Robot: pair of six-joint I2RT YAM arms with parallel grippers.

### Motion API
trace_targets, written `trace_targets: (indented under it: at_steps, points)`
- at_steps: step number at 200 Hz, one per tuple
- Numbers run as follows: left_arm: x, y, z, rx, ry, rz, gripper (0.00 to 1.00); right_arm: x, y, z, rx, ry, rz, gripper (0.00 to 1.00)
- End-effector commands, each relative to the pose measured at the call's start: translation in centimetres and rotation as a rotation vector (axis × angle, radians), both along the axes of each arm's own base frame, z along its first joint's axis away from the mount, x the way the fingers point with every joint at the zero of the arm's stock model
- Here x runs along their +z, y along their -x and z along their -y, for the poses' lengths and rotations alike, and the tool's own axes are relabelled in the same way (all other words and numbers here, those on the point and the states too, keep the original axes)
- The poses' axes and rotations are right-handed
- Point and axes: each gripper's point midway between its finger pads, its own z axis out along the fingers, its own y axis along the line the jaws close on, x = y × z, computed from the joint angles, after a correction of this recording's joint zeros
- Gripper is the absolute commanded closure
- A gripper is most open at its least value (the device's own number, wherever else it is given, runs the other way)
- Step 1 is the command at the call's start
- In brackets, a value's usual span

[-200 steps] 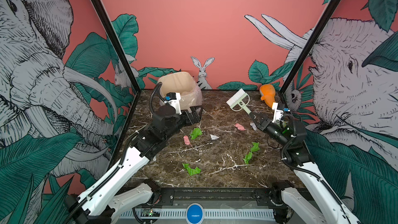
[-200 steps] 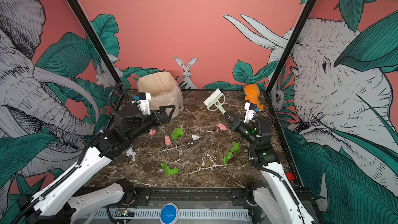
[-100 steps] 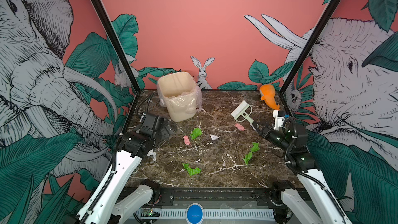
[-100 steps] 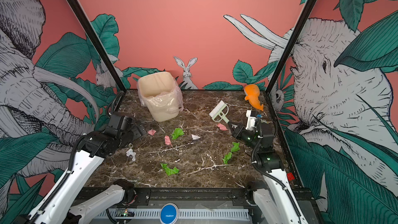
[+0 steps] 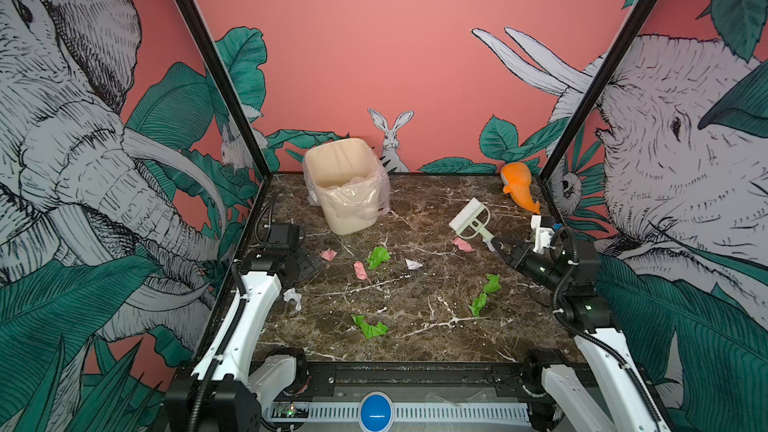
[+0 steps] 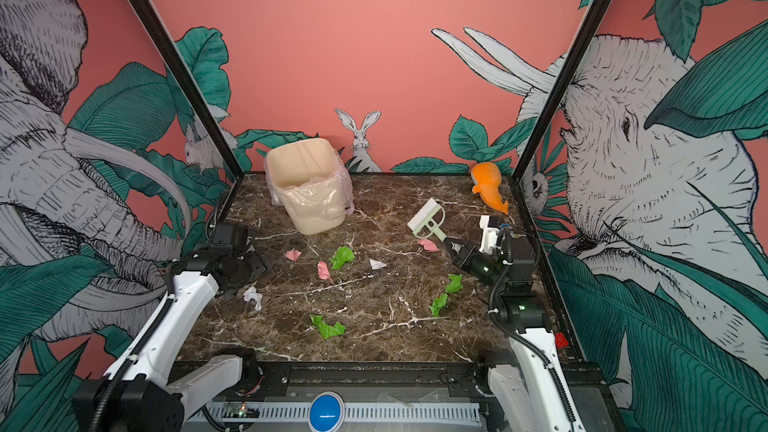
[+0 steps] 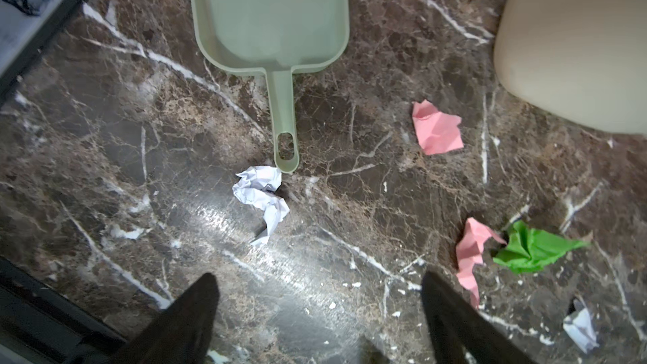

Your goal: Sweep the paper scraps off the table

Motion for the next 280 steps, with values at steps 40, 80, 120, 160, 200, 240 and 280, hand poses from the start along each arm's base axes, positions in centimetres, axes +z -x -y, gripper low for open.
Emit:
trace_targets:
  at_steps: [40, 80, 120, 160, 200, 240, 280]
  points:
    - [-3.6, -2.4, -1.6, -0.027, -0.001, -0.020, 0.20, 0.8, -0.5, 0.4, 0.022, -0.038, 0.050, 1.00]
    - [-4.8, -3.1, -3.2, -0.040, -0.096, -0.029, 0.25, 0.3, -0.5, 0.9, 0.008, -0.051, 0.040, 1.00]
    - [-6.6, -3.6, -3.0, -0.032, -0.073, -0.054, 0.29, 0.2, -0.6, 1.2, -0.001, -0.064, 0.036, 1.00]
    - [-7.3, -2.9, -3.5, -0.014, -0.080, -0.090, 0.31, 0.1, -0.5, 1.3, -0.004, -0.066, 0.028, 1.00]
    - [-7.9, -2.6, -4.0, 0.002, -0.072, -0.111, 0.33, 0.0, -0.5, 1.3, -0.007, -0.066, 0.023, 1.00]
    - [-9.2, -3.2, -3.8, 0.019, -0.034, -0.106, 0.40, 0.0, -0.7, 1.4, -0.011, -0.069, 0.023, 1.00]
    - [-9.6, -3.3, -3.8, 0.033, -0.027, -0.112, 0.47, 0.1, -0.6, 1.5, -0.015, -0.067, 0.022, 1.00]
